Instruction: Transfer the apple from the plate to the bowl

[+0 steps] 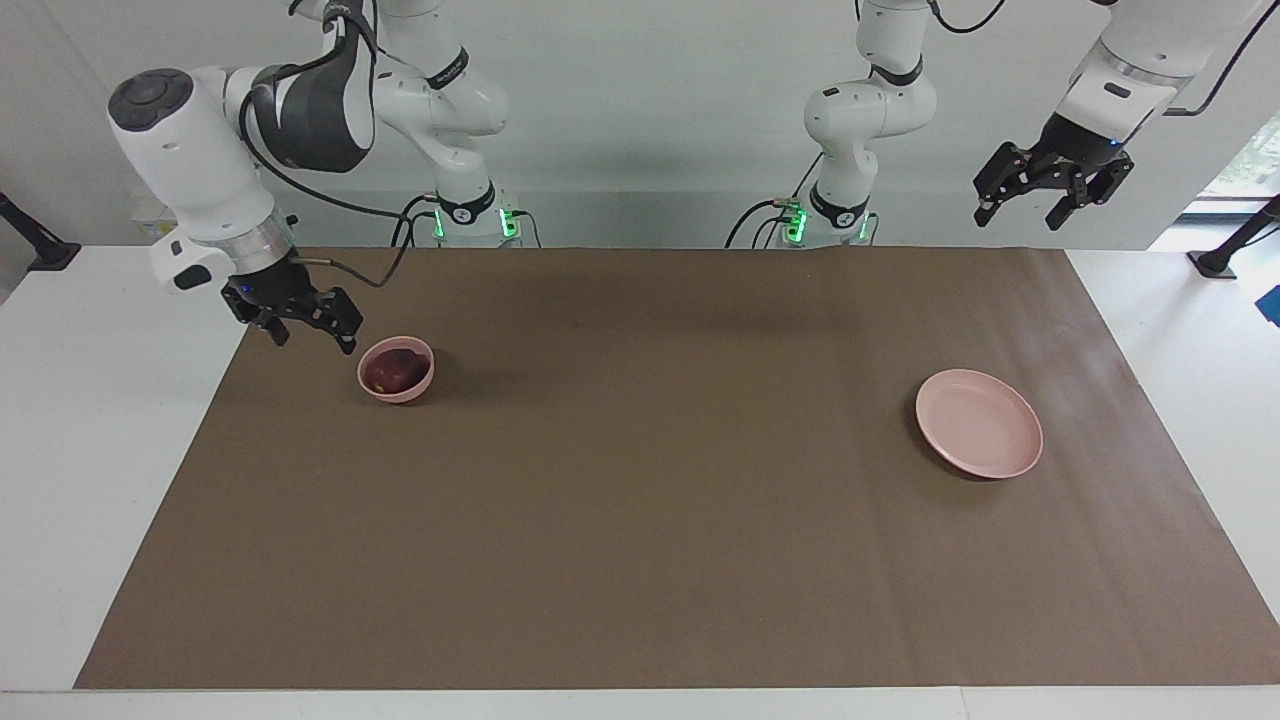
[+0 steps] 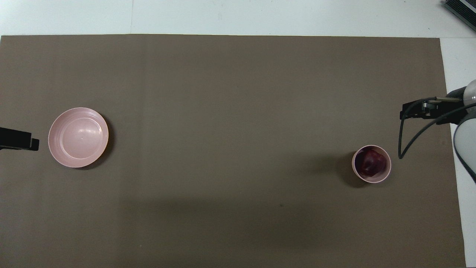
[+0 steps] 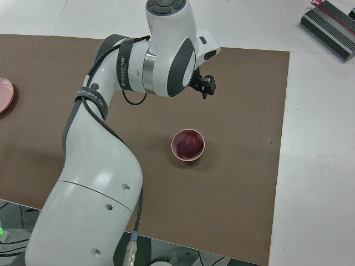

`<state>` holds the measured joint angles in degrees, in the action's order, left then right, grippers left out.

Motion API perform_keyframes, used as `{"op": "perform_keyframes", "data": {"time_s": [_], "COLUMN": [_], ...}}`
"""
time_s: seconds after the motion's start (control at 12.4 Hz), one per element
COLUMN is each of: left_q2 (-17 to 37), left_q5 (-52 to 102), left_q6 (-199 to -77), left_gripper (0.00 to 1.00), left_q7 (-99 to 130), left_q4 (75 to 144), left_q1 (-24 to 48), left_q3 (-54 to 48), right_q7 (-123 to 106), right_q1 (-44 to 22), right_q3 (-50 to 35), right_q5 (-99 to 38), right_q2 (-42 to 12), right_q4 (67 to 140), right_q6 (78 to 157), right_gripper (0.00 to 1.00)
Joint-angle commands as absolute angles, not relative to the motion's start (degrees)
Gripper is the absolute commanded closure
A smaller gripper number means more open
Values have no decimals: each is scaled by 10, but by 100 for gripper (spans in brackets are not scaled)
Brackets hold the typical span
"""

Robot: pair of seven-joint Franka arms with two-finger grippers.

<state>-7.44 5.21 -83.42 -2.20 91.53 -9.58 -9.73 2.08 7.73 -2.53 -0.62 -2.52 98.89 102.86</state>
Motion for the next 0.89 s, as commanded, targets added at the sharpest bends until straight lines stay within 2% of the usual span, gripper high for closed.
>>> {"op": "perform_keyframes", "data": {"time_s": [0.0, 0.24, 0.81], "left_q2": [-74, -74, -71], "left_q5": [41, 43, 41], "left_q6": [-822, -826, -835], "left_gripper": [0, 0, 0], "left_q7": [-18, -16, -18], "left_q4": [910, 910, 908], "left_q1": [-98, -91, -89], "left_q3": [-99, -99, -96], "right_q7": [4, 3, 2], "right_q1": [66, 66, 67], "right_q3": [-31, -31, -31], "right_q5": [11, 15, 14], "right_q2": [-31, -35, -33], "right_q4": [929, 882, 883], "right_q6": [961, 894, 894], "right_gripper": [0, 0, 0]}}
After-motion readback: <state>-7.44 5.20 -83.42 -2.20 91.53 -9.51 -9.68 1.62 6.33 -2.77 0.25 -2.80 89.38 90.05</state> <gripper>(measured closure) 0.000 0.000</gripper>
